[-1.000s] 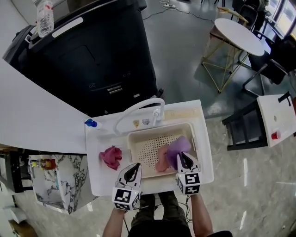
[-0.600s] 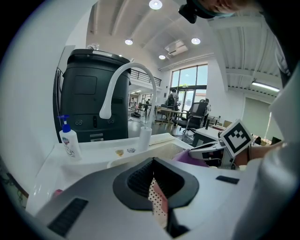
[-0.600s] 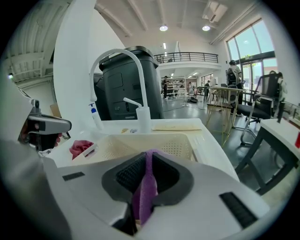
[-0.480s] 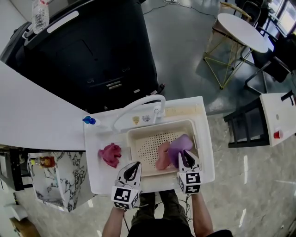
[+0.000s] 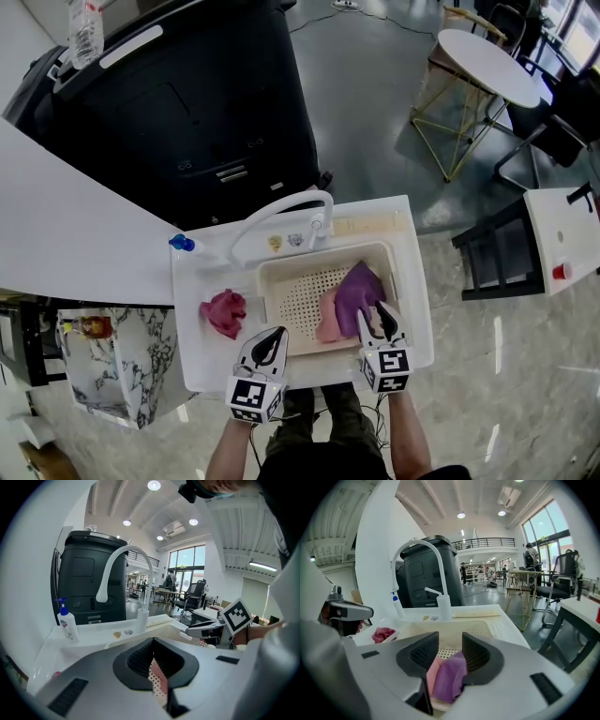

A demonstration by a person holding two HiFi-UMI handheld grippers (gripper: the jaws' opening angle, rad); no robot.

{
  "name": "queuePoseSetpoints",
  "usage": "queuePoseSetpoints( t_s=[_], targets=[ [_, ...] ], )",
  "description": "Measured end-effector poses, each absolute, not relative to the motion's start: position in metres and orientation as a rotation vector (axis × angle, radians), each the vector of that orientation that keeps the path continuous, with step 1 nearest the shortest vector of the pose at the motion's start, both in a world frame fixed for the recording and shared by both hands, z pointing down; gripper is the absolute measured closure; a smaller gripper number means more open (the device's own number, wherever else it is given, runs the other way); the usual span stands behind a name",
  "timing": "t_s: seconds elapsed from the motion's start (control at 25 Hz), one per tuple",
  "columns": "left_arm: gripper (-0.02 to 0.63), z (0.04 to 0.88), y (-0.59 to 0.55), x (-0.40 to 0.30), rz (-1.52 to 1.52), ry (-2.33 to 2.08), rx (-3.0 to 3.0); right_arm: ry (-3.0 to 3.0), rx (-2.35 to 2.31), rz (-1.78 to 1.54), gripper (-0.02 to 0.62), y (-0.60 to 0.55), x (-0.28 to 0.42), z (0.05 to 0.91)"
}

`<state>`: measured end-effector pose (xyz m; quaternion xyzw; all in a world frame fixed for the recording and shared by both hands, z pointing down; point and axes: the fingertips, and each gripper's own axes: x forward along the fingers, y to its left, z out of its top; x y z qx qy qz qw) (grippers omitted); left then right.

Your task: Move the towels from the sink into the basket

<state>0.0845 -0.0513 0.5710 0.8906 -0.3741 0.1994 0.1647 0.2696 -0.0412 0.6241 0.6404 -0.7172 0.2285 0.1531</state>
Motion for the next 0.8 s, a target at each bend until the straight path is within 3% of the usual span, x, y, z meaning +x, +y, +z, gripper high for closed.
queuePoseSetpoints(
  t_s=[0.8],
  targets=[
    [0.598, 0.51, -0.061, 0.048, 0.461, -1.223, 2.582, -2.185, 1.833, 0.506, 0.437, -0.059, 0.233, 0.554]
  ],
)
